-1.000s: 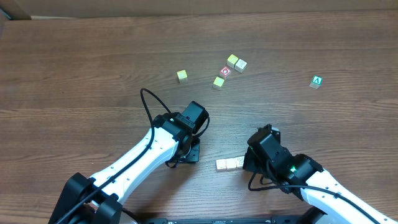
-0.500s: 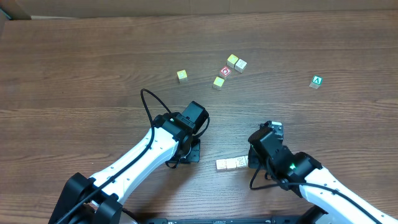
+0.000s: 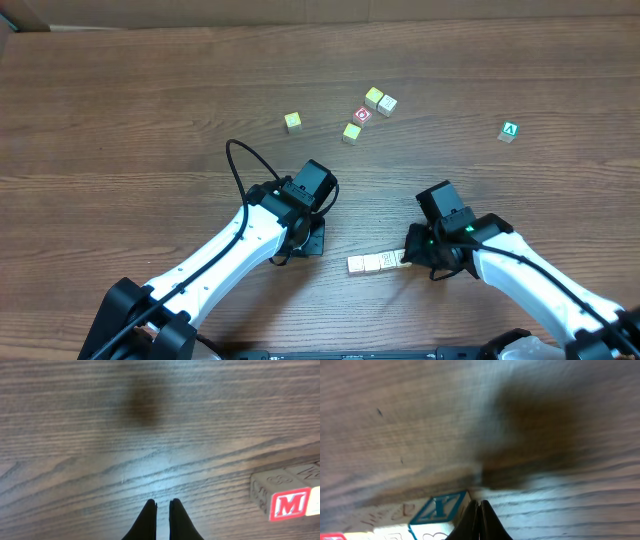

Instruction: Flip 4 blocks

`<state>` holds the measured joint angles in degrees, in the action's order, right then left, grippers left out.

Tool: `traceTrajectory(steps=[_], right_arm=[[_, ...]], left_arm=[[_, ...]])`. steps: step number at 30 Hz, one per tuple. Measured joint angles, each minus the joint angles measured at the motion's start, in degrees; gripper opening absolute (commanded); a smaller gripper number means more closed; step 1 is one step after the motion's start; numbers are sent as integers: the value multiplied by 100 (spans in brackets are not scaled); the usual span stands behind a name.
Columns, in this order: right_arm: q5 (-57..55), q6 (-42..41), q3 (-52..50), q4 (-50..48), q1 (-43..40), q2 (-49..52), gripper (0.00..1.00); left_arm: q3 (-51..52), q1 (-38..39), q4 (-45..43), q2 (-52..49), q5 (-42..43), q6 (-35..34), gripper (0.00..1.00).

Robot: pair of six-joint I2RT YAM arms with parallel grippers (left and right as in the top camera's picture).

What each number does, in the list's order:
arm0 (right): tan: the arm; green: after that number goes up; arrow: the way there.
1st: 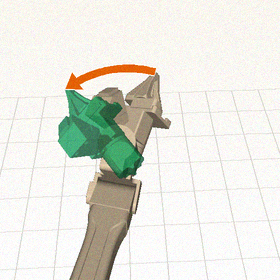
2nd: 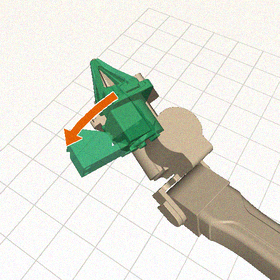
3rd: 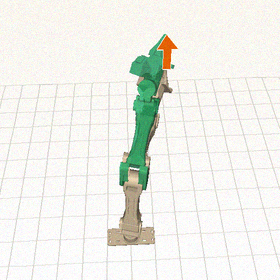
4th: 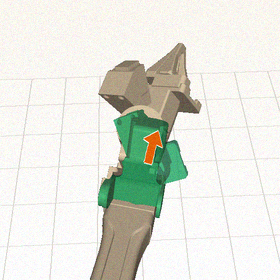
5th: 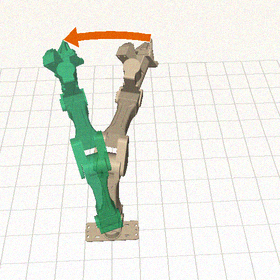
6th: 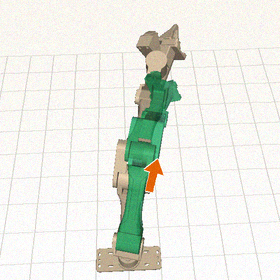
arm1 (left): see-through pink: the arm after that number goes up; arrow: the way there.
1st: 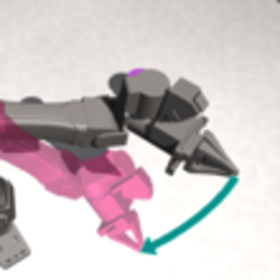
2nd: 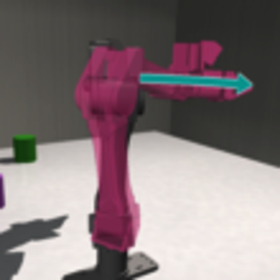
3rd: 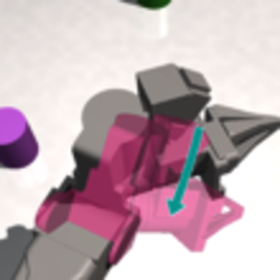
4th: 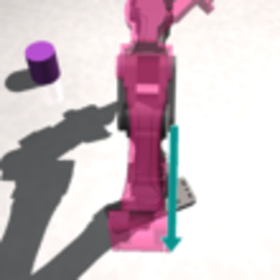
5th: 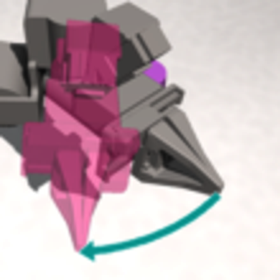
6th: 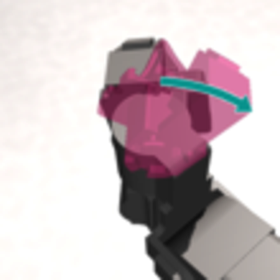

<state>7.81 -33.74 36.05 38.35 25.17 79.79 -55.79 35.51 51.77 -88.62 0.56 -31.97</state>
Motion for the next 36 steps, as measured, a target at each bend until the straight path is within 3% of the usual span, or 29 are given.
traceTrajectory(steps=[10,21,36], right_arm=[[380,35,96,-85,-7,466,4],[400,37,101,-92,-7,476,4],[444,37,103,-74,-4,479,4]], left_arm=[[205,0,-245,2,42,2,4],[835,0,-839,2,673,-2,4],[901,166,-1248,2,1196,-503,4]])
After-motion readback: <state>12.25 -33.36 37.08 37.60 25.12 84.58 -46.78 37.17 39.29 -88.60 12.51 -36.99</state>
